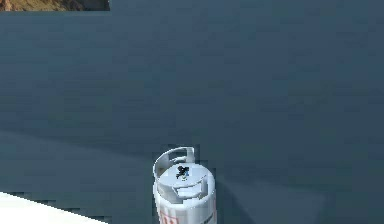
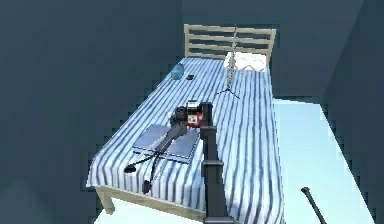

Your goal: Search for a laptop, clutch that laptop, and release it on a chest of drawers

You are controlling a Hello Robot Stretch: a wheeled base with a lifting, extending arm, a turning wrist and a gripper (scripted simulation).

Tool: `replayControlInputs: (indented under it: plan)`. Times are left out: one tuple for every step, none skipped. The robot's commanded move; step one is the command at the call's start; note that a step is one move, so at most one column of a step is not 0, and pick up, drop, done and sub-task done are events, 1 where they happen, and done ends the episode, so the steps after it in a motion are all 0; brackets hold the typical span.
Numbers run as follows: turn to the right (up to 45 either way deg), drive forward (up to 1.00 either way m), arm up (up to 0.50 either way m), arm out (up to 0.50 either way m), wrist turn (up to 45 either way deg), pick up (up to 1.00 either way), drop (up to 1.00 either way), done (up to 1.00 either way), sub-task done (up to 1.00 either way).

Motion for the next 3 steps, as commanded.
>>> replayControlInputs:
  plan:
    - [0.0, 0.00, 0.00, 0.00, 45.0, 0.00, 0.00, 0.00, 0.00]
    - [0.0, 0.00, 0.00, 0.00, 45.0, 0.00, 0.00, 0.00, 0.00]
    - [0.0, 0.00, 0.00, 0.00, 45.0, 0.00, 0.00, 0.00, 0.00]
